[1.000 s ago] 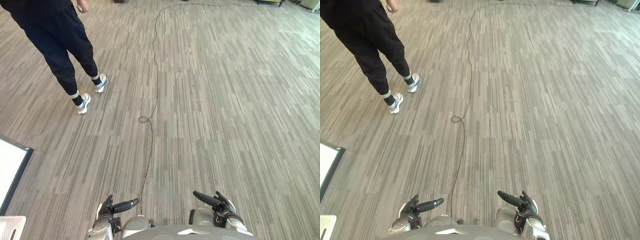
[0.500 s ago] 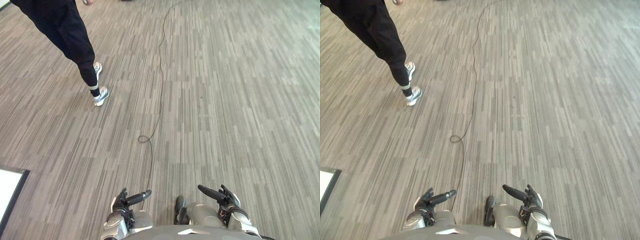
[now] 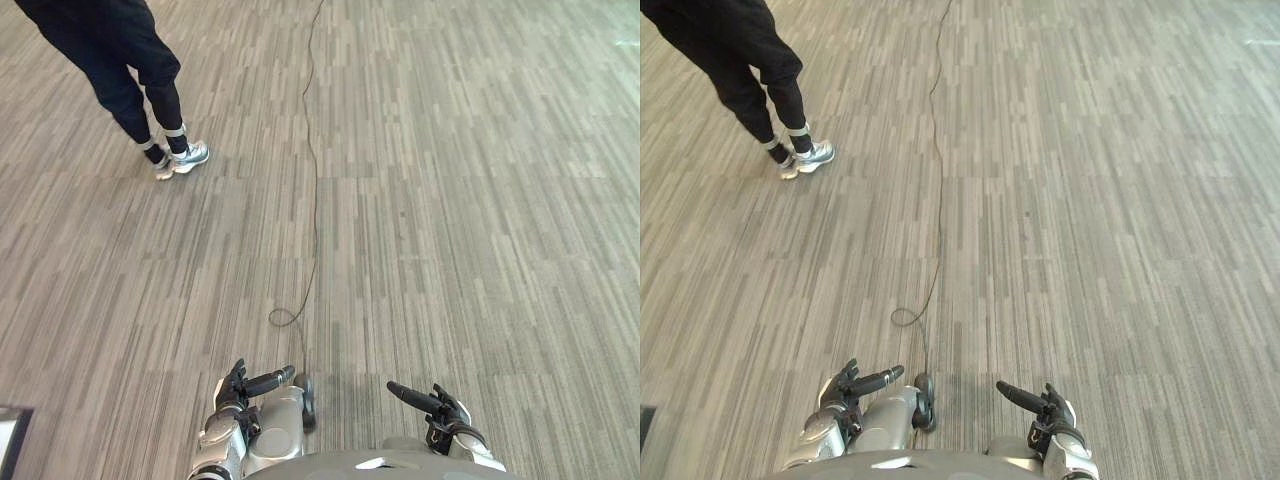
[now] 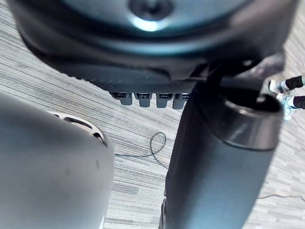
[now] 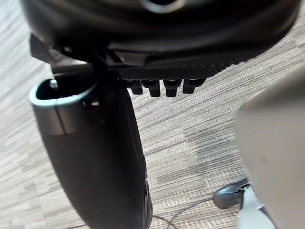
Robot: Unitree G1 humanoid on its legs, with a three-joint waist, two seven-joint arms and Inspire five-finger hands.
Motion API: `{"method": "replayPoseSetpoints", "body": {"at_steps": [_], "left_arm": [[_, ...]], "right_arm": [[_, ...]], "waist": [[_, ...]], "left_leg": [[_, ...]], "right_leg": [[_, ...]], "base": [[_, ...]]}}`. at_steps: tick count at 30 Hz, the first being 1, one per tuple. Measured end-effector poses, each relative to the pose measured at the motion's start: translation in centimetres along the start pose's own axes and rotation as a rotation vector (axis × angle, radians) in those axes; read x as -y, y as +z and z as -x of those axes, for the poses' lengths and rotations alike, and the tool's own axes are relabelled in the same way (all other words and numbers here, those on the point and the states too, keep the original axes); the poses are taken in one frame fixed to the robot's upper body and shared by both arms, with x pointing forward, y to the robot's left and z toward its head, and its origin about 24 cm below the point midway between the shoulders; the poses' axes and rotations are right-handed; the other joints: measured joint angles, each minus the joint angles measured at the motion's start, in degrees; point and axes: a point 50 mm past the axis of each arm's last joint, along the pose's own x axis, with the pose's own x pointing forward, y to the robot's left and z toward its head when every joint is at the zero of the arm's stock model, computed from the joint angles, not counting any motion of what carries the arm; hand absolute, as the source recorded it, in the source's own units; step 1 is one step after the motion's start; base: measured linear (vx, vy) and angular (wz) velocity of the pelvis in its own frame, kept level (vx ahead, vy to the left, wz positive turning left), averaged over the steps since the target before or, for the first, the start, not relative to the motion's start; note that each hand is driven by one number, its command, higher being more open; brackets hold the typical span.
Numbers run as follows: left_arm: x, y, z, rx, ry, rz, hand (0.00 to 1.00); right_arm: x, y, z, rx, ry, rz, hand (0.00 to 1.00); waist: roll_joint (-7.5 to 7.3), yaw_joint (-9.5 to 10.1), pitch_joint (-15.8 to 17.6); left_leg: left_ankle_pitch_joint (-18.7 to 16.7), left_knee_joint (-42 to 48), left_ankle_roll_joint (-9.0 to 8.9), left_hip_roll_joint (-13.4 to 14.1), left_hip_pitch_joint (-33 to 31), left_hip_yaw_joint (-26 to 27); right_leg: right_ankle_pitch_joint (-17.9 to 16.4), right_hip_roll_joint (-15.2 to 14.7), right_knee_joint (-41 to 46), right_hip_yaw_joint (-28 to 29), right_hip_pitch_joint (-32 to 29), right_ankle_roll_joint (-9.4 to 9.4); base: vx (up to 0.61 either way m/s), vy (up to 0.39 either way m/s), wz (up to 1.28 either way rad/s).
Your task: Pick up cushions and gather them together orderly.
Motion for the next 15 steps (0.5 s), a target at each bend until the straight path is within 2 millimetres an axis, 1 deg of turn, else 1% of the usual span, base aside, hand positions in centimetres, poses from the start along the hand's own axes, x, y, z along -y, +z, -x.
{"method": "replayPoseSetpoints", "body": {"at_steps": [1, 3, 4, 5, 6, 7, 8, 9, 10, 11, 12, 13, 14, 15], "left_arm": [[0.1, 0.0, 0.0, -0.004, -0.005, -0.009, 1.00], [0.1, -0.5, 0.1, -0.016, -0.005, -0.014, 1.00], [0.3, -0.6, 0.2, -0.019, -0.014, -0.017, 1.00], [0.7, -0.8, 0.2, -0.028, -0.025, -0.015, 1.00], [0.8, -0.8, 0.2, -0.029, -0.028, -0.016, 1.00], [1.0, -0.9, 0.1, -0.035, -0.037, -0.036, 1.00], [0.9, -1.1, 0.1, -0.048, -0.045, -0.050, 1.00], [0.8, -1.2, 0.1, -0.050, -0.045, -0.052, 1.00], [0.9, -1.7, 0.3, -0.070, -0.043, -0.045, 1.00], [1.4, -2.0, 0.4, -0.081, -0.050, -0.035, 1.00], [2.0, -2.3, 0.5, -0.084, -0.068, -0.044, 1.00], [2.2, -2.4, 0.5, -0.086, -0.069, -0.036, 1.00], [2.1, -2.4, 0.5, -0.086, -0.062, -0.010, 1.00], [2.0, -2.4, 0.6, -0.084, -0.055, 0.011, 1.00]], "right_arm": [[0.0, 0.3, 0.0, 0.014, 0.006, 0.014, 1.00], [-0.3, 0.8, 0.0, 0.041, 0.019, 0.029, 1.00], [-0.3, 1.2, -0.1, 0.058, 0.025, 0.047, 1.00], [-0.3, 1.6, -0.1, 0.080, 0.033, 0.059, 1.00], [-0.3, 1.8, -0.1, 0.090, 0.034, 0.059, 1.00], [-0.5, 2.2, -0.1, 0.101, 0.040, 0.058, 1.00], [-0.6, 2.3, -0.2, 0.102, 0.042, 0.059, 1.00], [-0.6, 2.1, -0.2, 0.096, 0.040, 0.059, 1.00], [-0.2, 2.0, -0.2, 0.090, 0.031, 0.049, 1.00], [0.1, 2.7, -0.3, 0.104, 0.028, 0.066, 1.00], [0.3, 2.9, -0.3, 0.115, 0.023, 0.060, 1.00], [0.4, 3.0, -0.3, 0.115, 0.021, 0.054, 1.00], [0.5, 2.9, -0.2, 0.112, 0.018, 0.045, 1.00], [0.5, 2.8, -0.2, 0.112, 0.019, 0.049, 1.00]], "waist": [[0.20, -0.81, 0.05], [0.46, -2.03, 0.04], [1.01, -2.51, 0.03], [2.04, -2.89, -0.02], [2.23, -3.06, 0.06], [2.31, -3.54, 0.14], [2.02, -3.89, 0.13], [1.64, -3.94, -0.09], [2.00, -4.46, 0.02], [4.29, -4.22, -0.06], [5.47, -4.49, -0.04], [5.85, -4.56, -0.16], [6.51, -4.86, -0.13], [6.89, -4.96, 0.05]], "left_leg": [[-0.69, -2.24, -0.45, -0.02, 3.56, 0.17], [-0.56, -5.77, -0.67, 0.57, 8.12, 0.56], [-0.49, -8.05, -0.79, 1.71, 11.48, 1.56], [-0.45, -10.20, -0.86, 3.58, 14.20, 2.77], [-0.42, -10.75, -0.90, 4.04, 14.82, 3.04], [-0.35, -12.26, -1.03, 4.86, 16.25, 3.35], [-0.33, -13.87, -3.72, 4.66, 18.52, 3.96], [-0.33, -14.31, -5.81, 4.31, 19.42, 4.30], [-0.57, -15.03, -11.16, 4.57, 22.52, 4.39], [-0.16, -14.60, -12.32, 6.34, 23.38, 4.54], [1.63, -11.14, -15.60, 8.00, 23.04, 3.99], [2.26, -7.39, -16.72, 9.30, 21.92, 3.79], [4.70, 5.89, -18.22, 13.02, 17.78, 1.86], [7.69, 15.17, -17.41, 15.42, 14.76, -0.20]], "right_leg": [[-1.46, -1.53, 2.77, -3.30, -1.97, -2.16], [-3.19, -1.68, 1.73, -7.00, -4.20, -4.31], [-4.77, -0.69, -2.20, -9.99, -6.36, -4.84], [-5.05, 1.68, -10.81, -13.02, -9.70, -5.23], [-4.86, 2.44, -14.23, -13.69, -10.62, -5.18], [-2.16, 4.07, -24.89, -15.13, -12.65, -4.72], [3.59, 5.32, -36.71, -15.84, -12.70, -4.80], [6.20, 5.46, -40.30, -15.77, -12.45, -4.84], [16.03, 5.73, -40.15, -15.28, -11.50, -11.27], [14.32, 7.01, -37.38, -15.42, -11.94, -10.97], [10.50, 7.83, -35.16, -15.58, -11.62, -11.31], [9.12, 8.26, -34.69, -15.62, -11.04, -11.49], [6.66, 10.21, -35.48, -15.50, -8.40, -11.19], [6.07, 12.02, -37.17, -14.93, -5.80, -11.59]], "base": [[0.45, 0.097, -0.41], [0.39, 0.039, -0.13], [0.54, -0.014, -0.27], [0.45, -0.017, -0.28], [0.55, -0.073, -0.19], [0.47, -0.145, -0.02], [0.47, -0.145, 0.00], [0.52, -0.214, 0.04], [0.44, -0.171, -0.17], [0.67, -0.289, -0.20], [0.46, -0.225, -0.26], [0.66, -0.368, -0.10], [0.53, -0.304, -0.16], [0.63, -0.334, -0.40]]}}
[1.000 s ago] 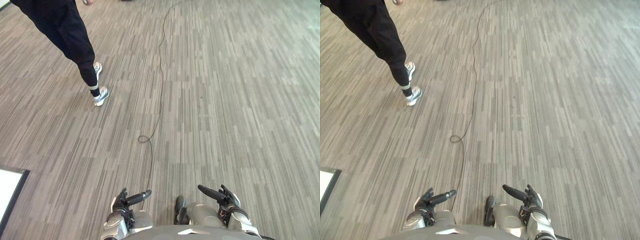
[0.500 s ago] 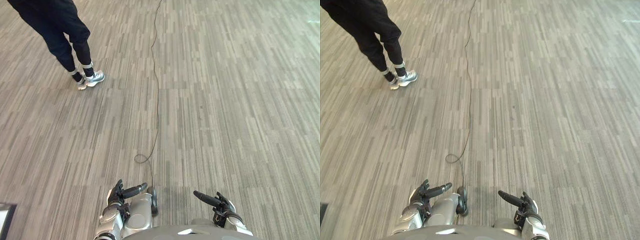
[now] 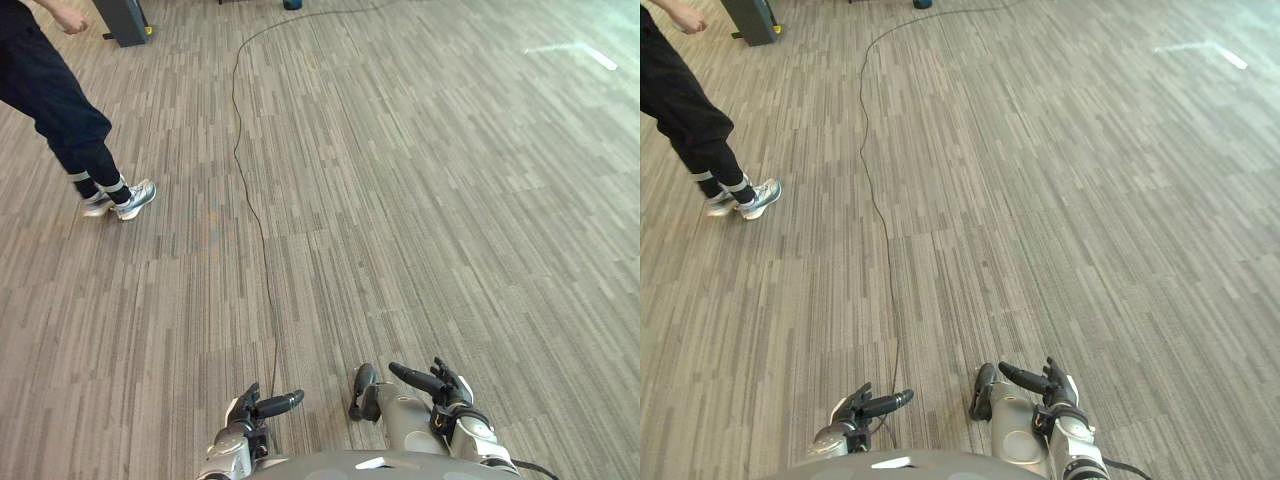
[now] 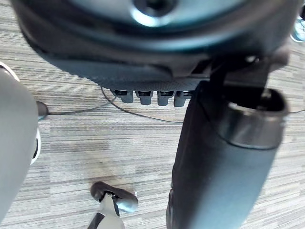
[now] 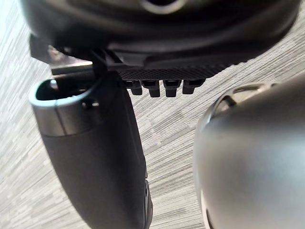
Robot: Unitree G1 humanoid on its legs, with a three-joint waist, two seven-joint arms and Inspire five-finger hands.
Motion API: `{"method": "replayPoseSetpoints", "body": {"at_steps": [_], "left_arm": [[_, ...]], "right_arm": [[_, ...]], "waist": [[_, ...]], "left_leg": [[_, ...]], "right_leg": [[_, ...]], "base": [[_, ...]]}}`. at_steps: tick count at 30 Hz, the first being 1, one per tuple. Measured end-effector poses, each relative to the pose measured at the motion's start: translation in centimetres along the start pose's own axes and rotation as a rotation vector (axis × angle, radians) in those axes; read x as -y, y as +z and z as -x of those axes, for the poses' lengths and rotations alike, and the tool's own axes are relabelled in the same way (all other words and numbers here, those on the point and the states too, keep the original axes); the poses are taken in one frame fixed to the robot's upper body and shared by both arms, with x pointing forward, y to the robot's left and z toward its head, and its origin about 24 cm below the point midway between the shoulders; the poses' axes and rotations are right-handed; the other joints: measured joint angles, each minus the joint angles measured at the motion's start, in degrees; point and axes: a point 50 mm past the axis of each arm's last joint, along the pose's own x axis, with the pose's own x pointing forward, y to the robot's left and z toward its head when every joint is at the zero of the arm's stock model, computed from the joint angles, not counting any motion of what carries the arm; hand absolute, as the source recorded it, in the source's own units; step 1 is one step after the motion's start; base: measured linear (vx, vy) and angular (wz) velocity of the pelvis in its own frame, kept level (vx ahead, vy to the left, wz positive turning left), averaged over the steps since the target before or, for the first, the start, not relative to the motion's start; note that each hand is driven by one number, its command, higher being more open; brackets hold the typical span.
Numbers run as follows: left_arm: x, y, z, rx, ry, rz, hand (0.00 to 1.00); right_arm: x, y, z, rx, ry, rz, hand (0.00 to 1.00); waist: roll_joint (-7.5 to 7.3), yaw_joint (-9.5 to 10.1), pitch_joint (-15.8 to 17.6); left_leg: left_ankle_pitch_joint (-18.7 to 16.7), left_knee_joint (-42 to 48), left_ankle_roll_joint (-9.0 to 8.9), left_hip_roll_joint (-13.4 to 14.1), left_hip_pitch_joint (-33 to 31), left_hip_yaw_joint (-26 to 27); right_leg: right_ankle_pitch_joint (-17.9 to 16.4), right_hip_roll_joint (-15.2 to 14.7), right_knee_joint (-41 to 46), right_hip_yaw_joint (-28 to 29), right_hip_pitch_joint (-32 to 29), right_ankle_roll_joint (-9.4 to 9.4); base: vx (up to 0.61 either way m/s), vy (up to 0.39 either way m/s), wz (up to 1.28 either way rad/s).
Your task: Pick up cushions and gather them together orderly.
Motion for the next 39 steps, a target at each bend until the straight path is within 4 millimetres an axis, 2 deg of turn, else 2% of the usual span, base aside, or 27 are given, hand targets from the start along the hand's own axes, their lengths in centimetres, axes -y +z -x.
{"method": "replayPoseSetpoints", "body": {"at_steps": [1, 3, 5, 8, 10, 11, 12, 15, 16, 17, 18, 19, 20, 21, 23, 25, 27, 28, 29, 30, 31, 32, 33, 34, 35, 37, 39], "left_arm": [[-0.2, 0.4, 0.1, 0.029, 0.015, 0.034, 1.00], [-0.3, 1.2, 0.1, 0.069, 0.018, 0.040, 1.00], [-0.4, 2.0, 0.1, 0.109, 0.017, 0.036, 1.00], [0.1, 3.2, 0.2, 0.168, -0.002, 0.032, 1.00], [0.3, 3.7, 0.1, 0.188, -0.009, 0.032, 1.00], [0.3, 3.7, 0.1, 0.186, -0.004, 0.033, 1.00], [0.3, 3.7, 0.1, 0.185, -0.003, 0.032, 1.00], [-1.2, 2.6, 0.2, 0.140, 0.040, 0.047, 1.00], [-1.6, 2.3, 0.2, 0.132, 0.060, 0.047, 1.00], [-1.7, 2.3, 0.2, 0.132, 0.061, 0.049, 1.00], [-2.0, 2.7, 0.2, 0.140, 0.067, 0.038, 1.00], [-2.2, 2.8, 0.1, 0.138, 0.069, 0.030, 1.00], [-2.6, 2.7, 0.1, 0.126, 0.077, 0.013, 1.00], [-2.8, 2.4, 0.0, 0.100, 0.086, 0.005, 1.00], [-2.3, 1.9, 0.0, 0.085, 0.076, -0.018, 1.00], [-2.1, 1.4, 0.0, 0.066, 0.071, -0.034, 1.00], [-1.7, 1.4, 0.0, 0.061, 0.055, -0.051, 1.00], [-1.6, 1.5, -0.1, 0.061, 0.052, -0.056, 1.00], [-1.5, 1.5, -0.1, 0.060, 0.049, -0.069, 1.00], [-1.6, 1.3, -0.1, 0.055, 0.050, -0.072, 1.00], [-1.6, 0.9, 0.0, 0.040, 0.050, -0.073, 1.00], [-1.0, 0.8, -0.1, 0.033, 0.040, -0.060, 1.00], [-0.4, 0.7, -0.1, 0.032, 0.024, -0.054, 1.00], [-0.3, 0.7, -0.1, 0.032, 0.023, -0.055, 1.00], [0.1, 0.6, -0.1, 0.031, 0.004, -0.059, 1.00], [-0.4, 0.4, 0.1, 0.037, 0.034, 0.021, 1.00], [-0.7, 0.7, 0.2, 0.065, 0.048, 0.046, 1.00]], "right_arm": [[0.2, -0.4, 0.2, -0.008, -0.004, 0.000, 1.00], [0.1, -1.1, 0.4, -0.024, -0.003, 0.004, 1.00], [-0.3, -1.5, 0.5, -0.039, 0.002, 0.004, 1.00], [-0.3, -2.0, 0.6, -0.063, -0.003, 0.007, 1.00], [-0.3, -2.2, 0.6, -0.071, -0.004, 0.008, 1.00], [-0.3, -2.2, 0.6, -0.072, -0.004, 0.008, 1.00], [-0.2, -2.2, 0.6, -0.074, -0.006, 0.010, 1.00], [-0.2, -3.2, 0.9, -0.103, -0.017, 0.004, 1.00], [-0.3, -4.0, 1.2, -0.121, -0.021, -0.007, 1.00], [-0.3, -4.0, 1.2, -0.121, -0.020, -0.008, 1.00], [-1.1, -4.1, 1.2, -0.122, -0.003, -0.024, 1.00], [-1.3, -4.0, 1.2, -0.119, 0.004, -0.028, 1.00], [-1.5, -3.8, 1.2, -0.109, 0.015, -0.029, 1.00], [-1.6, -3.5, 1.0, -0.100, 0.025, -0.022, 1.00], [-1.4, -3.0, 0.9, -0.082, 0.036, 0.007, 1.00], [-1.4, -1.8, 0.5, -0.037, 0.050, 0.056, 1.00], [-1.4, -1.1, 0.3, -0.023, 0.051, 0.063, 1.00], [-1.4, -0.9, 0.2, -0.021, 0.051, 0.059, 1.00], [-1.6, -0.7, 0.1, -0.016, 0.053, 0.059, 1.00], [-1.7, -0.6, 0.1, -0.015, 0.053, 0.059, 1.00], [-1.4, -0.5, 0.0, -0.016, 0.047, 0.064, 1.00], [-1.1, 0.1, -0.2, 0.000, 0.041, 0.062, 1.00], [-0.9, 0.6, -0.3, 0.016, 0.033, 0.058, 1.00], [-0.9, 0.6, -0.3, 0.016, 0.032, 0.056, 1.00], [-0.5, 0.5, -0.3, 0.009, 0.014, 0.024, 1.00], [0.0, 0.0, -0.2, -0.021, -0.004, 0.024, 1.00], [0.1, -0.5, 0.0, -0.030, -0.008, 0.023, 1.00]], "waist": [[0.21, 0.14, 0.13], [-0.65, 0.39, 0.69], [-1.83, 0.69, 0.82], [-2.56, 2.00, 1.14], [-2.82, 2.69, 1.26], [-2.83, 2.78, 1.34], [-2.67, 2.79, 1.37], [-3.81, 3.73, 0.56], [-4.47, 3.93, -1.45], [-4.74, 3.92, -1.57], [-6.61, 4.17, -1.82], [-7.22, 4.17, -1.84], [-8.53, 3.94, -1.77], [-8.41, 3.19, -1.19], [-7.14, 2.98, -0.80], [-5.90, 2.22, -0.41], [-5.52, 2.06, -0.25], [-5.50, 1.87, -0.24], [-5.83, 1.09, 0.10], [-5.96, 0.77, 0.21], [-5.43, 0.03, 0.63], [-3.46, -0.12, 1.30], [-2.15, -0.24, 1.66], [-2.15, -0.27, 1.66], [-1.40, -0.52, 1.68], [-0.17, -0.43, 1.83], [-0.27, -0.13, 2.02]], "left_leg": [[-0.20, 15.44, 0.20, 3.15, -5.02, -1.84], [-2.00, 24.78, 0.24, 4.08, -8.86, -1.52], [-4.64, 25.57, 2.06, 3.06, -14.60, -1.21], [-8.05, 11.34, 5.05, -2.25, -21.97, -1.31], [-6.80, -3.64, 5.10, -7.33, -26.07, -5.10], [-2.51, -15.53, 4.10, -10.45, -27.79, -8.73], [-1.07, -18.67, 3.62, -10.96, -28.04, -9.60], [7.49, -21.77, 7.31, -11.56, -28.89, -9.83], [10.52, -19.20, 10.22, -11.88, -29.08, -8.99], [10.47, -18.49, 10.23, -11.94, -29.09, -8.81], [7.07, -17.31, 10.12, -12.39, -27.03, -6.07], [6.18, -17.22, 10.55, -12.79, -25.94, -5.34], [3.99, -17.21, 11.04, -13.77, -22.98, -4.12], [0.81, -17.04, 11.68, -14.34, -17.78, -3.29], [-1.99, -19.66, 11.36, -13.66, -10.99, -1.91], [-2.55, -25.83, 10.36, -11.86, -3.35, 0.99], [-2.57, -28.69, 9.77, -10.57, -0.42, 3.37], [-2.48, -29.96, 9.61, -10.34, 0.68, 4.27], [-2.54, -31.74, 9.10, -10.39, 2.87, 5.35], [-2.81, -32.08, 8.50, -10.61, 3.68, 5.37], [-3.66, -32.19, 7.04, -10.39, 5.75, 4.91], [-3.89, -31.58, 6.66, -8.60, 7.42, 4.82], [-3.52, -28.11, 5.84, -7.15, 6.94, 4.23], [-3.52, -27.87, 5.83, -7.07, 6.87, 4.17], [-3.03, -18.06, 4.83, -4.49, 4.08, 1.98], [-0.04, 9.70, 0.81, 1.75, -4.33, -2.53], [-2.64, 18.73, 0.67, 2.87, -7.86, -1.69]], "right_leg": [[-0.51, 3.13, -3.51, 1.30, 5.01, -0.65], [-1.68, 5.23, -6.92, 3.62, 10.90, -1.16], [-1.92, 6.70, -11.01, 6.49, 16.41, -1.17], [-2.00, 6.68, -15.57, 12.23, 22.86, -0.62], [-2.86, 5.87, -17.44, 16.28, 25.52, 0.43], [-3.91, 5.28, -18.09, 19.18, 26.84, 1.18], [-4.33, 5.26, -18.37, 20.19, 27.23, 1.57], [-8.70, 3.83, -17.89, 26.10, 30.85, 3.29], [-10.69, 2.60, -13.30, 27.52, 29.77, 5.05], [-11.31, 2.39, -10.97, 27.51, 28.91, 5.43], [-13.03, 0.48, 4.60, 26.20, 22.42, 7.98], [-12.38, -0.40, 11.20, 25.20, 19.70, 9.09], [-8.93, -3.16, 24.23, 22.83, 14.80, 13.34], [-8.72, -7.90, 34.68, 16.78, 11.91, 12.75], [-11.23, -11.78, 38.19, 10.38, 9.58, 8.78], [-12.76, -11.81, 31.48, 4.73, 2.64, 6.60], [-11.84, -10.12, 19.66, 0.60, -2.37, 6.88], [-9.40, -9.11, 12.18, -0.85, -3.85, 6.92], [-2.67, -7.13, -2.48, -1.40, -4.61, 7.13], [0.56, -6.64, -5.88, -1.08, -4.60, 6.85], [9.61, -5.92, -6.66, -0.02, -3.27, 3.70], [7.66, -4.25, -3.45, 0.30, -3.26, 0.75], [3.60, -4.10, 0.61, 0.34, -3.87, 0.32], [3.47, -4.11, 0.75, 0.33, -3.89, 0.31], [-0.25, -3.71, 2.99, 0.09, -2.55, 0.16], [-2.42, 0.85, -2.19, 0.79, 6.54, -0.09], [-2.63, 2.98, -6.59, 2.35, 12.35, -0.37]], "base": [[0.51, -0.222, -0.41], [0.53, -0.183, -0.66], [0.39, -0.079, -0.72], [0.42, -0.017, -0.88], [0.47, 0.094, -1.06], [0.36, 0.091, -0.93], [0.56, 0.153, -1.17], [0.55, 0.164, -1.03], [0.61, 0.174, -0.78], [0.56, 0.184, -0.81], [0.53, 0.216, -0.56], [0.62, 0.235, -0.66], [0.52, 0.176, -0.40], [0.52, 0.144, -0.37], [0.53, 0.147, -0.42], [0.53, 0.065, -0.66], [0.39, -0.015, -0.48], [0.48, -0.111, -0.29], [0.51, -0.146, -0.18], [0.64, -0.205, -0.04], [0.54, -0.177, -0.09], [0.64, -0.219, -0.14], [0.41, -0.147, -0.18], [0.50, -0.252, -0.03], [0.50, -0.268, 0.05], [0.59, -0.280, -0.16], [0.41, -0.106, -0.42]]}}
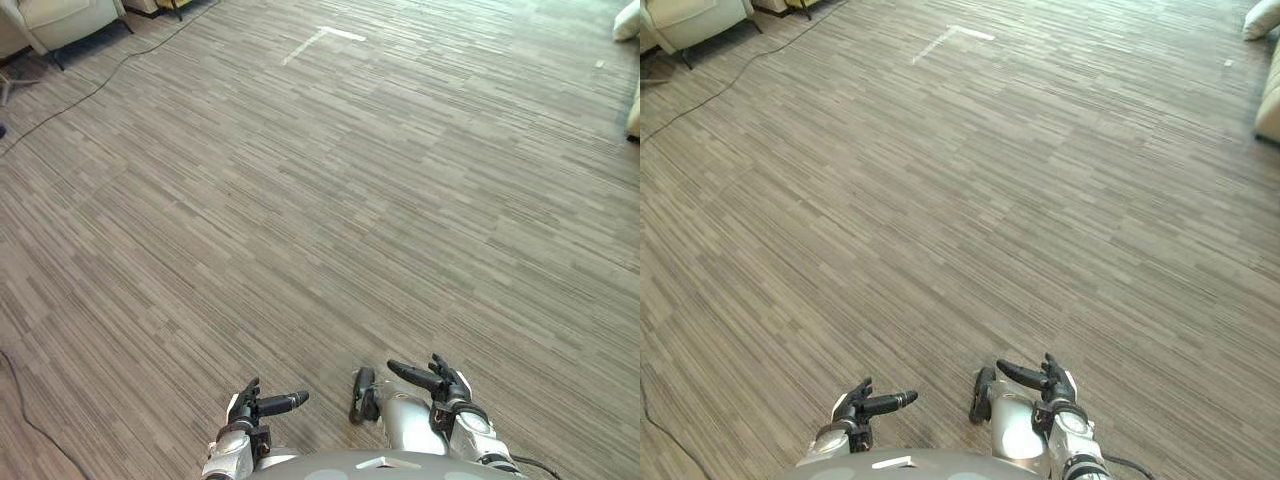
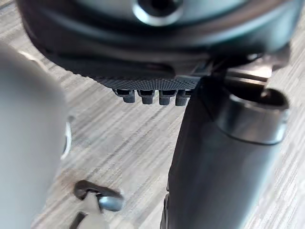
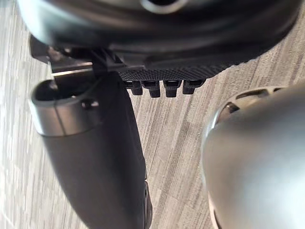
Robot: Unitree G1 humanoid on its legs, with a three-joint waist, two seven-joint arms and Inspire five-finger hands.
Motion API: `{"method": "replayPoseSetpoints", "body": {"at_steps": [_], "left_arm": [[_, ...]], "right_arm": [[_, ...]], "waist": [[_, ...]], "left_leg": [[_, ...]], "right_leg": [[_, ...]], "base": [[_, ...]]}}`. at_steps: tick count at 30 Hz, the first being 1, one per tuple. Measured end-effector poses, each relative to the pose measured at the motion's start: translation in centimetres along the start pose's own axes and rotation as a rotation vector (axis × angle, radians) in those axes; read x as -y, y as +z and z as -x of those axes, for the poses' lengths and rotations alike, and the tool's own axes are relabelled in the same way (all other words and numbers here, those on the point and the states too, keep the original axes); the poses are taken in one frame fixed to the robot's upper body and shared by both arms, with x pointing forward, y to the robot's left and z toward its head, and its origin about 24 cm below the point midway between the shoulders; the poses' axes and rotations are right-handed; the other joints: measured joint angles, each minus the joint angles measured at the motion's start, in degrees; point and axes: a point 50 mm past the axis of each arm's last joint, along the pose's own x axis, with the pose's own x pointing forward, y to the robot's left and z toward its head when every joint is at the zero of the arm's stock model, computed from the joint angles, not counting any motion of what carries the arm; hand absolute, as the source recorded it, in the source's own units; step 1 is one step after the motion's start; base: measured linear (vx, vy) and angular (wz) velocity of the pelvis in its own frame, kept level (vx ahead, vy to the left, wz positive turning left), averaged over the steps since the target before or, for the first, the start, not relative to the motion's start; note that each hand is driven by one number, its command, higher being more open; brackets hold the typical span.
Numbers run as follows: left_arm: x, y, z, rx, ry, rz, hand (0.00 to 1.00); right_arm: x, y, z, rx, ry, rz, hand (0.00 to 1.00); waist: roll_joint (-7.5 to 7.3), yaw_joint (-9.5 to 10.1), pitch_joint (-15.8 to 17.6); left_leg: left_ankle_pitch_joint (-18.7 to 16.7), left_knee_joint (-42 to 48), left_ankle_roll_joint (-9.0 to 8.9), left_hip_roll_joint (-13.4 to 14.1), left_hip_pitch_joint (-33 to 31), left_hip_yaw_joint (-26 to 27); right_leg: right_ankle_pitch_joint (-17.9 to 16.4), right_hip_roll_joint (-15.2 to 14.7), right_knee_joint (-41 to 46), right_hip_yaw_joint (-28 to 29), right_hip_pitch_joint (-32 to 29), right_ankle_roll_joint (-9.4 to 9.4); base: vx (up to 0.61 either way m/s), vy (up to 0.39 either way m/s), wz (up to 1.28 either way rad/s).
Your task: Pick up cushions and gather them together orderly.
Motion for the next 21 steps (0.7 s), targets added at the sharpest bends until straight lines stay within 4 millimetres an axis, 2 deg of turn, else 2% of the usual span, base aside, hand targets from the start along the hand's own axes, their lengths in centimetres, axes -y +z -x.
{"method": "replayPoseSetpoints", "body": {"at_steps": [1, 2, 3, 4, 5, 6, 7, 8, 9, 10, 11, 12, 13, 14, 15, 16, 17, 18, 19, 20, 21], "left_arm": [[0.0, 0.2, 0.0, 0.012, -0.001, 0.000, 1.00], [0.0, 0.5, 0.0, 0.028, -0.004, 0.001, 1.00], [0.0, 0.6, 0.0, 0.034, -0.004, 0.000, 1.00], [-0.1, 0.9, -0.1, 0.046, -0.007, -0.004, 1.00], [-0.2, 1.1, -0.1, 0.052, -0.002, -0.002, 1.00], [-0.3, 1.1, -0.1, 0.052, 0.001, 0.003, 1.00], [-0.3, 1.4, -0.1, 0.061, 0.007, 0.014, 1.00], [-0.3, 1.5, -0.1, 0.070, 0.007, 0.020, 1.00], [-0.2, 1.6, -0.1, 0.074, 0.006, 0.021, 1.00], [-0.2, 1.6, -0.1, 0.076, 0.005, 0.020, 1.00], [-0.4, 1.7, -0.2, 0.079, 0.010, 0.020, 1.00], [-0.7, 1.7, -0.2, 0.075, 0.016, 0.014, 1.00], [-0.8, 1.8, -0.2, 0.076, 0.018, 0.010, 1.00], [-0.8, 1.8, -0.3, 0.076, 0.018, 0.008, 1.00], [-1.0, 1.8, -0.3, 0.067, 0.020, -0.004, 1.00], [-1.3, 1.6, -0.4, 0.058, 0.028, -0.009, 1.00], [-1.5, 1.6, -0.4, 0.053, 0.036, -0.014, 1.00], [-1.8, 1.3, -0.5, 0.026, 0.045, -0.031, 1.00], [-1.7, 1.0, -0.4, 0.009, 0.048, -0.036, 1.00], [-1.6, 0.6, -0.3, -0.002, 0.039, -0.061, 1.00], [-1.4, 0.6, -0.3, -0.001, 0.029, -0.086, 1.00]], "right_arm": [[0.1, -0.3, 0.1, -0.009, -0.003, 0.001, 1.00], [0.1, -0.7, 0.1, -0.028, -0.006, 0.006, 1.00], [0.1, -0.8, 0.1, -0.033, -0.006, 0.012, 1.00], [0.0, -0.9, 0.1, -0.038, -0.005, 0.014, 1.00], [-0.1, -1.0, 0.1, -0.042, -0.006, 0.012, 1.00], [-0.1, -1.0, 0.1, -0.043, -0.008, 0.010, 1.00], [0.0, -1.2, 0.1, -0.048, -0.014, 0.009, 1.00], [0.1, -1.4, 0.2, -0.055, -0.023, 0.009, 1.00], [0.2, -1.5, 0.2, -0.057, -0.026, 0.007, 1.00], [0.2, -1.6, 0.3, -0.060, -0.027, 0.008, 1.00], [0.0, -1.9, 0.4, -0.067, -0.022, 0.005, 1.00], [-0.5, -2.4, 0.5, -0.079, -0.011, -0.004, 1.00], [-0.7, -2.7, 0.6, -0.086, -0.009, -0.007, 1.00], [-0.7, -2.9, 0.7, -0.090, -0.007, -0.013, 1.00], [-0.8, -2.8, 0.7, -0.088, -0.004, -0.011, 1.00], [-1.0, -2.6, 0.6, -0.081, 0.005, -0.006, 1.00], [-1.2, -2.4, 0.6, -0.076, 0.009, -0.007, 1.00], [-1.4, -2.1, 0.5, -0.067, 0.016, -0.007, 1.00], [-1.3, -1.8, 0.4, -0.053, 0.021, 0.009, 1.00], [-1.2, -1.5, 0.4, -0.035, 0.034, 0.055, 1.00], [-1.2, -1.1, 0.3, -0.015, 0.043, 0.082, 1.00]], "waist": [[-0.24, 0.03, 0.12], [-0.55, 0.31, 0.08], [-0.68, 0.54, 0.10], [-0.98, 1.16, 0.24], [-1.41, 1.69, 0.44], [-1.50, 1.77, 0.49], [-1.85, 2.32, 0.72], [-1.94, 2.60, 0.77], [-1.82, 2.66, 0.74], [-1.59, 2.82, 0.61], [-2.00, 3.32, 0.46], [-3.16, 3.51, -0.92], [-3.79, 3.50, -1.30], [-4.20, 3.44, -1.60], [-4.78, 3.45, -2.24], [-5.64, 3.48, -2.22], [-6.36, 3.34, -1.96], [-6.74, 2.79, -1.42], [-6.53, 2.61, -1.28], [-5.44, 2.48, -1.13], [-4.93, 2.16, -1.24]], "left_leg": [[-1.88, 1.26, 0.16, -0.54, -1.89, 0.55], [-4.25, -0.52, 0.79, -2.04, -4.80, 1.58], [-5.16, -2.43, 1.24, -2.81, -6.19, 1.92], [-6.07, -7.66, 2.63, -4.69, -9.37, 1.69], [-6.00, -15.03, 2.88, -6.97, -12.08, 0.76], [-5.86, -17.01, 3.12, -7.63, -12.77, 0.30], [-4.16, -25.96, 3.48, -10.45, -15.19, -1.97], [-0.55, -35.27, 3.22, -12.75, -16.27, -3.71], [1.33, -39.02, 3.02, -13.06, -16.75, -4.05], [3.53, -41.60, 3.24, -13.17, -17.45, -4.18], [8.04, -41.33, 4.90, -13.13, -17.08, -4.64], [11.52, -39.73, 7.12, -14.52, -17.37, -4.38], [11.54, -38.44, 7.79, -14.92, -17.60, -4.45], [10.70, -36.76, 9.77, -15.27, -18.03, -4.19], [8.28, -35.72, 10.90, -15.64, -17.35, -2.86], [6.84, -36.69, 11.00, -16.62, -14.70, -1.36], [5.98, -37.65, 11.41, -17.62, -12.49, -0.90], [3.96, -39.46, 12.04, -19.36, -6.93, -0.48], [2.89, -41.00, 12.22, -19.55, -2.63, -0.13], [2.64, -43.99, 12.31, -19.45, 1.75, 0.29], [2.62, -46.46, 12.30, -18.95, 4.41, 0.41]], "right_leg": [[0.11, 0.73, -2.24, 1.10, 2.92, 0.10], [0.22, 1.03, -4.35, 2.81, 5.90, -0.03], [0.20, 1.07, -5.28, 3.75, 6.93, 0.01], [0.18, 1.01, -6.92, 5.77, 8.83, 0.16], [-0.01, 0.62, -8.20, 7.82, 10.45, 0.49], [-0.07, 0.47, -8.62, 8.30, 10.87, 0.59], [-0.53, -0.32, -9.99, 10.00, 12.66, 1.36], [-1.01, -0.65, -11.61, 11.28, 14.54, 2.18], [-1.35, -0.54, -12.58, 11.88, 15.80, 2.75], [-1.85, -0.24, -13.63, 12.69, 17.35, 3.42], [-2.96, -0.53, -14.18, 13.82, 19.11, 4.35], [-5.28, -2.27, -12.96, 15.25, 19.49, 6.21], [-6.46, -3.15, -11.26, 15.59, 19.11, 6.53], [-7.75, -4.05, -7.63, 15.95, 17.59, 7.67], [-9.29, -5.73, 2.58, 16.43, 13.05, 9.81], [-9.45, -7.72, 16.06, 16.32, 7.62, 10.87], [-8.02, -9.48, 24.40, 15.73, 4.82, 12.93], [-7.88, -13.26, 36.36, 13.62, 0.96, 13.27], [-8.92, -14.55, 39.84, 11.56, -0.23, 11.78], [-10.24, -15.16, 39.35, 8.78, -2.05, 9.68], [-10.88, -15.07, 36.78, 6.11, -4.49, 8.61]], "base": [[0.42, -0.053, -0.65], [0.31, -0.020, -0.62], [0.43, 0.000, -0.81], [0.41, 0.030, -0.88], [0.40, 0.046, -0.79], [0.28, 0.057, -0.74], [0.37, 0.111, -0.60], [0.39, 0.121, -0.63], [0.40, 0.134, -0.47], [0.37, 0.141, -0.47], [0.51, 0.187, -0.59], [0.63, 0.224, -0.53], [0.53, 0.181, -0.40], [0.50, 0.193, -0.34], [0.56, 0.277, -0.44], [0.46, 0.241, -0.43], [0.48, 0.250, -0.32], [0.39, 0.167, -0.19], [0.57, 0.236, -0.17], [0.53, 0.178, -0.11], [0.52, 0.117, -0.03]]}}
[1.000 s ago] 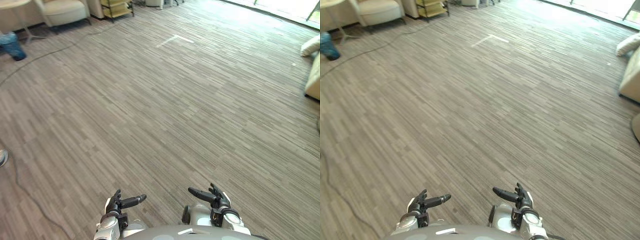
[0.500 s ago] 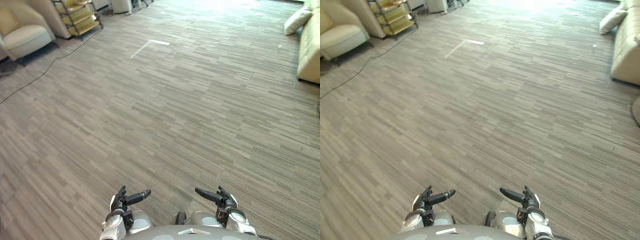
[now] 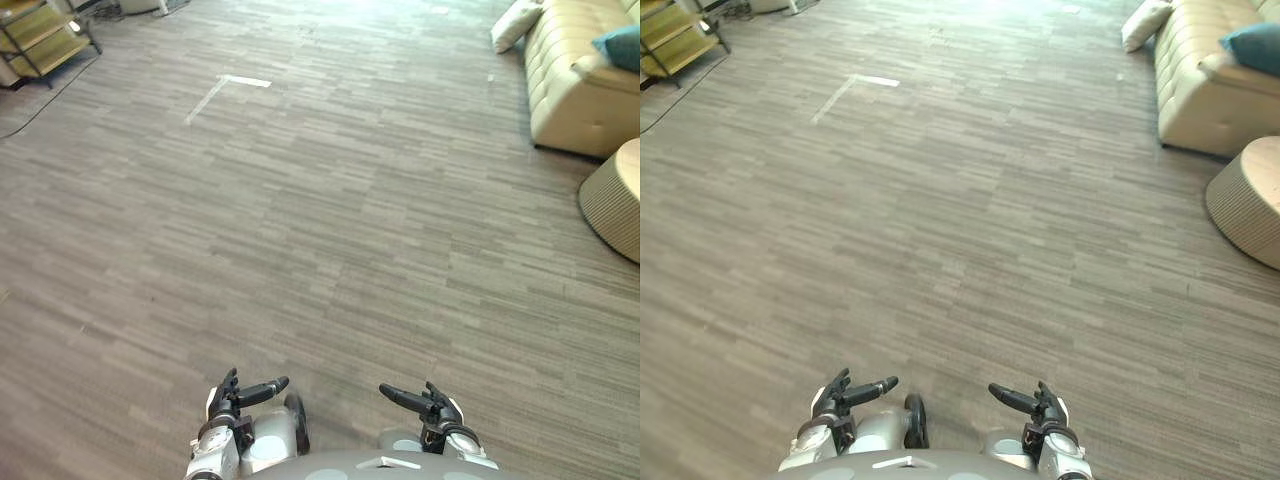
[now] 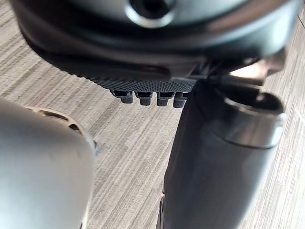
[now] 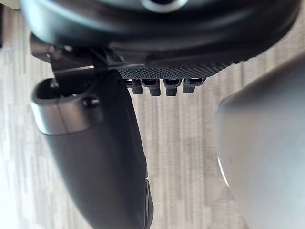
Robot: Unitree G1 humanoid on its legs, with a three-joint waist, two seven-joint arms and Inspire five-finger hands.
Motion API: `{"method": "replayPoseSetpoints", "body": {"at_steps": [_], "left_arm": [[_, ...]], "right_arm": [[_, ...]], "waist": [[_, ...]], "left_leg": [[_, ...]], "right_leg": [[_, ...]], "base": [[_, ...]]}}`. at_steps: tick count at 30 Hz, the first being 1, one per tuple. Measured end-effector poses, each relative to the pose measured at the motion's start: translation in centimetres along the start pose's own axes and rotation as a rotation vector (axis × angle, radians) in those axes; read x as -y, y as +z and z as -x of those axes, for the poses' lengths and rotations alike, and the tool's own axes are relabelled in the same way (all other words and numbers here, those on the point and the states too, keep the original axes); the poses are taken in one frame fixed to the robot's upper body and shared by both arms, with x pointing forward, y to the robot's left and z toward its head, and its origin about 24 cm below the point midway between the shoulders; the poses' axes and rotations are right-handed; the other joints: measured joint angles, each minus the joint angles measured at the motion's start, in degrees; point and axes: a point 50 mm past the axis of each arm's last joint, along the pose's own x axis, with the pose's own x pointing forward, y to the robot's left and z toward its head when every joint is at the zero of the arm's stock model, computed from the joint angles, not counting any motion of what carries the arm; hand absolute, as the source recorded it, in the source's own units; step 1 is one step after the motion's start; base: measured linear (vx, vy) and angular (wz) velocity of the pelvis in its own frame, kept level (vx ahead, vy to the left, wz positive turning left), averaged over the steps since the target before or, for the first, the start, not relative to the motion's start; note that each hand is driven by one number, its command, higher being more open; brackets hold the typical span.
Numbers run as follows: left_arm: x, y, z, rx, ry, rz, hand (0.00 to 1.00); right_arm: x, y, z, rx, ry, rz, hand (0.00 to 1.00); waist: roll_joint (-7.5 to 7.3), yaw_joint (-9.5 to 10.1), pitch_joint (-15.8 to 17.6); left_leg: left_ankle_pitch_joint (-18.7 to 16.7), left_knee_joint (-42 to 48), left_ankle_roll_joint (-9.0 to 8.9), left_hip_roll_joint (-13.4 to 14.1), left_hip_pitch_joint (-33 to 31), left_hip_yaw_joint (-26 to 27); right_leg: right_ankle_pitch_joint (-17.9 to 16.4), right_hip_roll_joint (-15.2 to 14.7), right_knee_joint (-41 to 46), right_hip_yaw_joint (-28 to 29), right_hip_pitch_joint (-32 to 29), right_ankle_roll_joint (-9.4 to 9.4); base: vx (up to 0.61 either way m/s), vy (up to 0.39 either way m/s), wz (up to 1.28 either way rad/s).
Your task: Pick up cushions and gather them together orderly.
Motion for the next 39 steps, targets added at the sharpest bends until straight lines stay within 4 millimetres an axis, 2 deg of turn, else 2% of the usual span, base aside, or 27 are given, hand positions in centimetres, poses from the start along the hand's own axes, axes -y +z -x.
{"method": "replayPoseSetpoints", "body": {"at_steps": [2, 3, 4, 6, 7, 8, 9, 11, 12, 13, 14, 16, 18, 20, 21, 22, 24, 26, 27, 29, 30, 31, 32, 34, 35, 37, 39], "left_arm": [[0.5, 0.2, -0.1, 0.004, -0.018, -0.020, 1.00], [0.8, 0.1, 0.0, 0.002, -0.033, -0.035, 1.00], [0.9, 0.0, 0.0, -0.003, -0.042, -0.054, 1.00], [0.3, -0.1, 0.0, -0.013, -0.042, -0.076, 1.00], [0.4, -0.4, 0.0, -0.027, -0.041, -0.082, 1.00], [0.9, -0.6, 0.1, -0.030, -0.047, -0.064, 1.00], [1.1, -0.7, 0.1, -0.031, -0.049, -0.055, 1.00], [1.4, -0.6, 0.1, -0.028, -0.058, -0.056, 1.00], [1.3, -0.6, 0.1, -0.026, -0.051, -0.040, 1.00], [1.1, -0.6, 0.2, -0.019, -0.035, -0.002, 1.00], [1.0, -0.4, 0.3, -0.003, -0.022, 0.024, 1.00], [0.8, 0.0, 0.3, 0.026, -0.018, 0.026, 1.00], [0.8, 0.3, 0.3, 0.042, -0.021, 0.025, 1.00], [0.9, 0.9, 0.3, 0.067, -0.029, 0.026, 1.00], [1.0, 1.3, 0.2, 0.080, -0.029, 0.043, 1.00], [1.0, 1.4, 0.2, 0.083, -0.029, 0.043, 1.00], [1.1, 1.7, 0.1, 0.091, -0.031, 0.050, 1.00], [1.2, 1.7, 0.1, 0.090, -0.031, 0.063, 1.00], [1.0, 1.9, 0.0, 0.094, -0.028, 0.057, 1.00], [0.7, 1.5, 0.0, 0.076, -0.023, 0.041, 1.00], [0.5, 1.3, 0.0, 0.065, -0.020, 0.034, 1.00], [-0.1, 1.3, -0.1, 0.057, -0.011, 0.013, 1.00], [-0.9, 1.3, -0.2, 0.047, 0.002, -0.025, 1.00], [-0.8, 0.9, -0.2, 0.024, -0.002, -0.057, 1.00], [-0.3, 0.8, -0.2, 0.023, -0.018, -0.071, 1.00], [0.6, 0.4, -0.1, 0.012, -0.042, -0.086, 1.00], [1.1, 0.1, 0.0, 0.000, -0.053, -0.086, 1.00]], "right_arm": [[0.1, 0.7, -0.2, 0.025, 0.012, 0.028, 1.00], [-0.1, 1.6, -0.4, 0.046, 0.016, 0.032, 1.00], [-0.4, 1.8, -0.5, 0.051, 0.022, 0.028, 1.00], [-0.6, 1.7, -0.4, 0.047, 0.026, 0.023, 1.00], [-0.4, 1.6, -0.4, 0.037, 0.019, 0.004, 1.00], [-0.4, 1.9, -0.5, 0.047, 0.017, 0.000, 1.00], [-0.3, 1.9, -0.5, 0.052, 0.016, -0.006, 1.00], [0.1, 1.7, -0.4, 0.043, -0.005, -0.038, 1.00], [0.2, 1.6, -0.4, 0.039, -0.009, -0.036, 1.00], [0.5, 1.4, -0.2, 0.037, -0.016, -0.027, 1.00], [0.7, 1.2, -0.1, 0.034, -0.022, -0.023, 1.00], [0.8, 0.7, 0.0, 0.017, -0.029, -0.029, 1.00], [0.9, 0.1, 0.0, -0.008, -0.036, -0.028, 1.00], [0.9, -0.1, 0.0, -0.026, -0.036, -0.027, 1.00], [0.8, -0.4, 0.0, -0.038, -0.035, -0.028, 1.00], [0.8, -0.4, 0.0, -0.040, -0.036, -0.026, 1.00], [0.9, -0.4, 0.0, -0.041, -0.033, 0.008, 1.00], [1.0, -0.7, 0.1, -0.049, -0.039, 0.008, 1.00], [0.9, -1.1, 0.3, -0.057, -0.043, 0.001, 1.00], [0.7, -1.6, 0.4, -0.066, -0.041, -0.014, 1.00], [0.7, -1.6, 0.4, -0.066, -0.040, -0.015, 1.00], [0.3, -1.6, 0.4, -0.066, -0.033, -0.030, 1.00], [-0.4, -1.8, 0.4, -0.070, -0.022, -0.049, 1.00], [-0.6, -1.6, 0.4, -0.064, -0.012, -0.047, 1.00], [-0.4, -1.1, 0.3, -0.044, -0.010, -0.036, 1.00], [0.0, -0.2, 0.2, 0.004, -0.007, 0.002, 1.00], [0.1, 1.0, 0.0, 0.046, -0.006, 0.011, 1.00]], "waist": [[0.86, -0.45, 0.23], [1.62, -0.90, 0.66], [1.09, -1.40, 0.74], [-0.55, -1.48, 0.91], [-0.63, -2.09, 0.49], [1.03, -2.04, 0.30], [1.32, -2.05, 0.26], [2.43, -2.47, 0.11], [2.79, -2.46, 0.15], [3.66, -2.27, 0.08], [3.95, -2.02, 0.34], [3.52, -1.49, 0.41], [2.99, -1.17, 0.40], [2.60, -0.43, 0.53], [2.22, 0.38, 0.75], [2.22, 0.54, 0.82], [3.06, 1.25, 1.10], [3.43, 1.57, 1.04], [2.60, 2.13, 0.48], [0.84, 1.37, -1.29], [0.94, 1.33, -1.89], [-1.77, 1.11, -2.14], [-4.01, 0.40, -1.96], [-3.93, 0.04, -1.72], [-2.66, -0.09, -1.45], [-0.18, -0.80, -1.16], [1.26, -1.99, -0.75]], "left_leg": [[-0.25, -2.19, -0.42, 1.39, 2.40, -0.03], [-0.66, -3.51, -1.10, 3.12, 3.56, 0.33], [-1.07, -5.07, -1.78, 3.57, 4.96, 0.94], [-2.67, -5.92, -4.33, 2.47, 7.47, 0.97], [-3.95, -6.20, -6.21, 2.56, 10.37, 0.82], [-3.96, -4.84, -6.26, 4.06, 10.86, 1.00], [-4.01, -3.16, -6.33, 4.68, 10.37, 0.89], [-3.66, 18.41, -8.80, 10.12, 3.09, -2.66], [-2.39, 24.50, -10.14, 11.57, 0.75, -3.73], [0.30, 37.06, -11.93, 14.60, -3.74, -5.24], [-0.33, 48.19, -11.81, 17.43, -7.58, -4.80], [-3.04, 53.23, -10.99, 18.03, -11.20, -3.11], [-6.07, 48.82, -9.48, 16.24, -14.82, -0.79], [-7.24, 37.34, -8.68, 12.53, -19.58, -0.22], [-5.83, 22.71, -8.70, 8.38, -21.90, -1.20], [-4.71, 18.52, -8.83, 7.32, -22.44, -1.82], [2.49, 2.84, -9.40, 4.65, -24.77, -3.98], [5.33, 1.57, -7.37, 4.64, -25.75, -3.55], [9.69, 3.23, -5.76, 4.30, -25.17, -2.91], [11.73, 6.26, -2.06, 3.31, -25.23, -1.60], [11.69, 6.76, -1.87, 2.93, -24.16, -1.29], [9.22, 5.89, -1.12, 0.63, -20.45, -0.53], [7.44, 4.16, -0.29, -2.46, -15.99, -0.82], [4.78, 2.67, 0.03, -3.95, -10.15, -2.03], [3.54, 1.11, 0.05, -3.33, -6.11, -2.77], [2.33, -1.22, -0.31, -1.20, -1.21, -4.45], [1.42, -2.81, -0.37, 1.24, 1.64, -5.19]], "right_leg": [[-0.27, 1.34, -5.84, -2.93, -4.36, -0.59], [1.36, 3.83, -15.66, -4.72, -8.35, -0.19], [7.03, 5.68, -27.99, -5.34, -10.46, -0.10], [15.40, 6.42, -39.08, -4.07, -11.02, -0.44], [24.78, 6.92, -36.46, -1.77, -10.89, -5.00], [21.21, 7.75, -32.44, -1.76, -11.90, -6.63], [19.87, 7.91, -31.50, -1.95, -11.93, -7.01], [14.71, 9.64, -30.46, -3.49, -8.23, -7.50], [13.89, 10.40, -30.73, -3.62, -6.81, -7.75], [12.45, 12.47, -31.74, -3.50, -3.81, -8.15], [10.93, 14.41, -32.92, -2.93, -0.16, -8.43], [9.81, 15.93, -36.01, -1.11, 5.44, -8.57], [9.91, 16.16, -40.25, 0.22, 10.30, -8.40], [10.00, 15.94, -44.11, 1.75, 14.27, -8.38], [9.85, 15.46, -46.70, 3.00, 16.69, -8.11], [9.82, 15.44, -47.48, 3.41, 17.35, -8.04], [9.18, 16.36, -50.75, 6.06, 20.99, -7.00], [7.25, 16.73, -51.50, 8.03, 23.55, -5.85], [5.33, 15.51, -50.88, 9.50, 24.79, -4.90], [1.27, 12.67, -39.67, 9.72, 21.07, 0.11], [0.19, 11.38, -30.59, 9.17, 17.55, 1.65], [1.53, 7.14, -12.40, 7.39, 10.78, 3.78], [8.20, 1.84, 1.39, 5.00, 6.56, 3.87], [6.16, -1.93, 9.43, 1.69, 3.94, 0.25], [3.69, -2.11, 9.25, -0.60, 2.14, -1.71], [0.43, -0.03, 3.03, -3.76, -2.50, -3.33], [0.75, 3.12, -8.26, -4.51, -7.97, -2.40]], "base": [[0.39, 0.024, 0.04], [0.44, -0.043, 0.01], [0.63, -0.112, 0.01], [0.44, -0.155, 0.04], [0.53, -0.215, -0.07], [0.65, -0.268, -0.07], [0.58, -0.260, -0.01], [0.58, -0.322, 0.19], [0.52, -0.283, 0.01], [0.47, -0.211, -0.24], [0.54, -0.192, -0.32], [0.40, -0.101, -0.41], [0.37, -0.064, -0.42], [0.46, -0.032, -0.40], [0.56, 0.028, -0.34], [0.57, 0.046, -0.37], [0.51, 0.090, -0.57], [0.55, 0.134, -0.68], [0.58, 0.141, -0.64], [0.62, 0.163, -0.51], [0.53, 0.168, -0.31], [0.53, 0.165, -0.08], [0.54, 0.146, 0.14], [0.60, 0.115, 0.27], [0.53, 0.085, 0.26], [0.52, 0.024, 0.39], [0.61, -0.047, 0.39]]}}
